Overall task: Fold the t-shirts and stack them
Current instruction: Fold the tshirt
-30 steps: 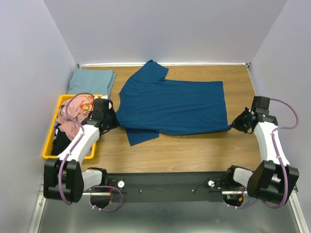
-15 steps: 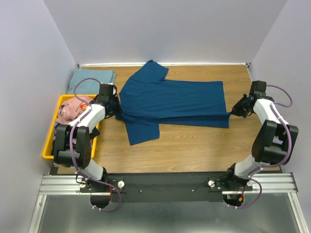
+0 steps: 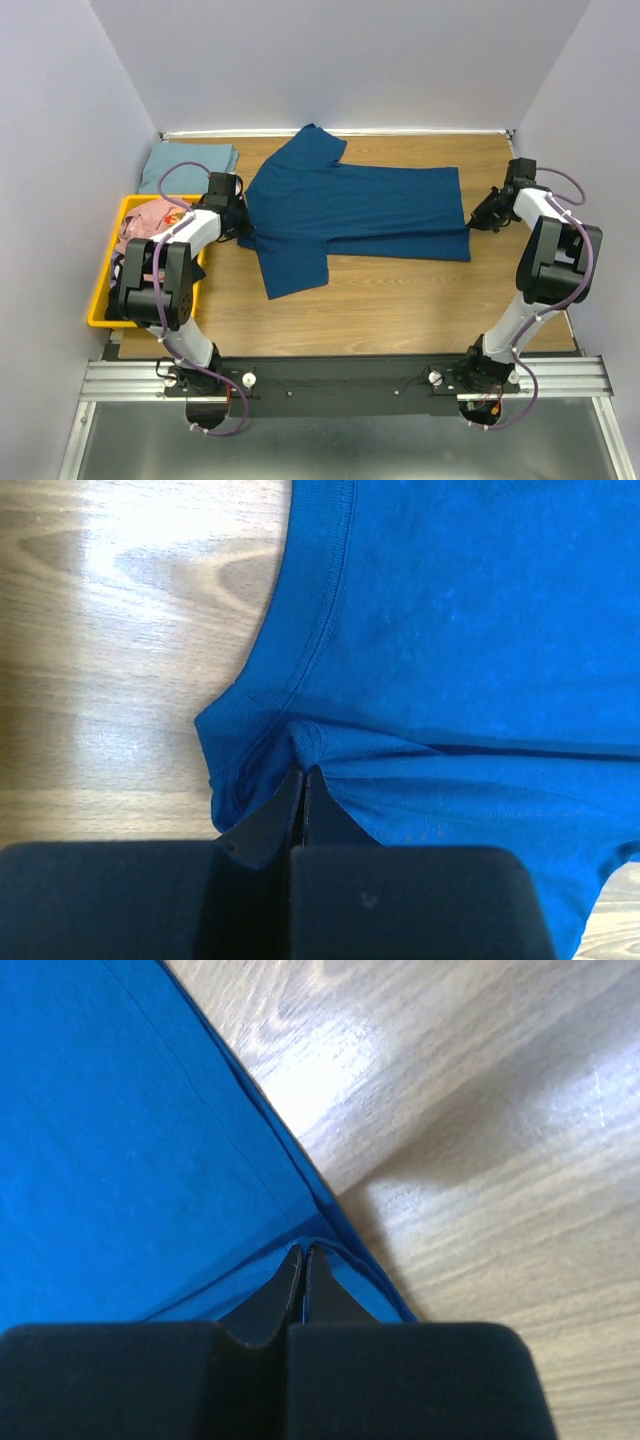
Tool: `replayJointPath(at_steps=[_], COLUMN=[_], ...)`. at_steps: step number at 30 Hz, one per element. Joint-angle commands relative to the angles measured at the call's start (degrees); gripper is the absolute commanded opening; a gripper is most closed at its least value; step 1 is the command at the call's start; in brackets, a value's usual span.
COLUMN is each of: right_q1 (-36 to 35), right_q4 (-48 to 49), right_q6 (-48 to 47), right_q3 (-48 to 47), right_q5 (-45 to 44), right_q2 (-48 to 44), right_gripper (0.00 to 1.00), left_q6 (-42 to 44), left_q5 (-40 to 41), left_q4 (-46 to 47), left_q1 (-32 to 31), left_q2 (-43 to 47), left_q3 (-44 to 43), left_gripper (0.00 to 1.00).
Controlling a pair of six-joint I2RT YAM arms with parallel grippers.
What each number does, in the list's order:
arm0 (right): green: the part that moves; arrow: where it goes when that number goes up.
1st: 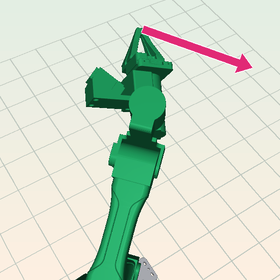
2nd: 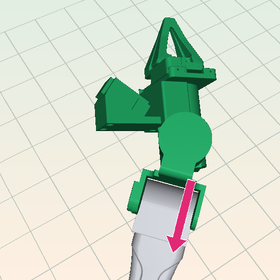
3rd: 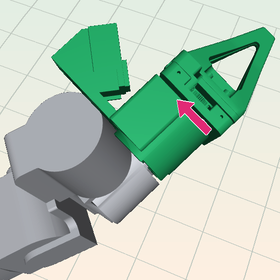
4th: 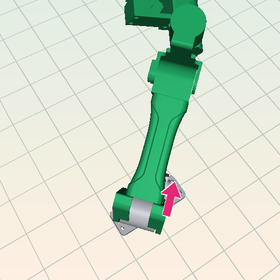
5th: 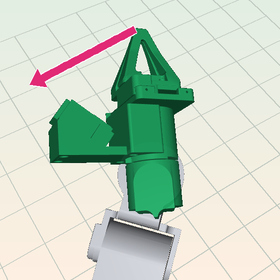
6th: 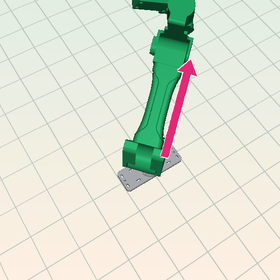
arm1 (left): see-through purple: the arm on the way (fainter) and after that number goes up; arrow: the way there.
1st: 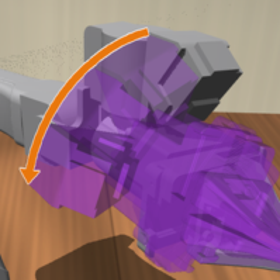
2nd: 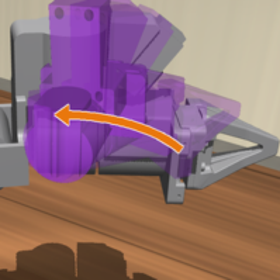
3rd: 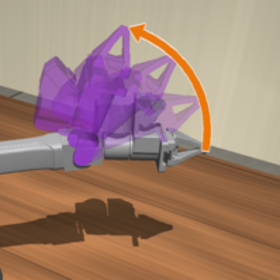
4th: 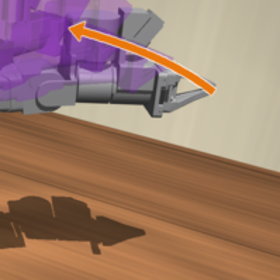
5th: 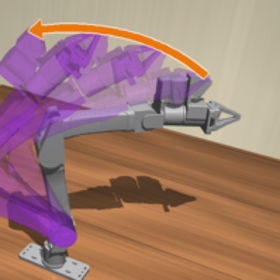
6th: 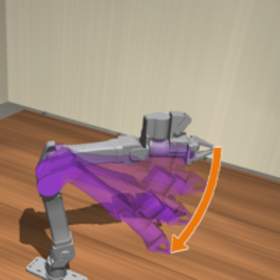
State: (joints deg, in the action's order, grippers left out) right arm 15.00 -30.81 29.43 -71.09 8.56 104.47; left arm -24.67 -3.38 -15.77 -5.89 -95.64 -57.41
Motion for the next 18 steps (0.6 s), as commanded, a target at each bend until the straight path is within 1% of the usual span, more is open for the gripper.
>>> replayJointPath(at_steps=[1, 5, 9, 10, 15, 16, 18], right_q1=[-0.3, -0.3, -0.7, -1.1, -3.0, -4.0, -5.2], right_q4=[1.5, 2.2, 2.3, 2.3, 2.2, 2.1, 2.1], right_q6=[-1.0, -1.0, -2.3, -2.5, -3.9, -4.0, -4.3], right_q3=[-1.9, -1.2, -1.4, -1.5, -1.7, -1.8, -1.7], right_q5=[-0.4, -1.3, -0.1, 0.2, -1.3, -1.8, -3.1], right_q2=[1.8, 3.2, 4.5, 4.6, 1.6, -0.5, -2.6], right_gripper=[0.01, 0.02, 0.07, 0.14, 0.34, 0.43, 0.5], left_q6=[0.4, 0.1, -0.4, -0.5, -0.6, -0.6, -0.8], left_q5=[2.2, 2.0, 2.1, 2.3, 2.9, 2.9, 2.9], left_q4=[1.9, 2.4, 2.9, 2.9, 2.7, 2.5, 2.3], left_q1=[1.0, 0.9, 0.9, 1.0, 0.9, 0.9, 0.9], left_q2=[-1.0, -1.3, -0.5, -0.2, 3.7, 4.6, 7.5], left_q3=[0.8, 1.8, 2.7, 3.0, 4.1, 4.1, 4.7], left_gripper=[0.0, 0.01, 0.11, 0.18, 0.37, 0.44, 0.5])
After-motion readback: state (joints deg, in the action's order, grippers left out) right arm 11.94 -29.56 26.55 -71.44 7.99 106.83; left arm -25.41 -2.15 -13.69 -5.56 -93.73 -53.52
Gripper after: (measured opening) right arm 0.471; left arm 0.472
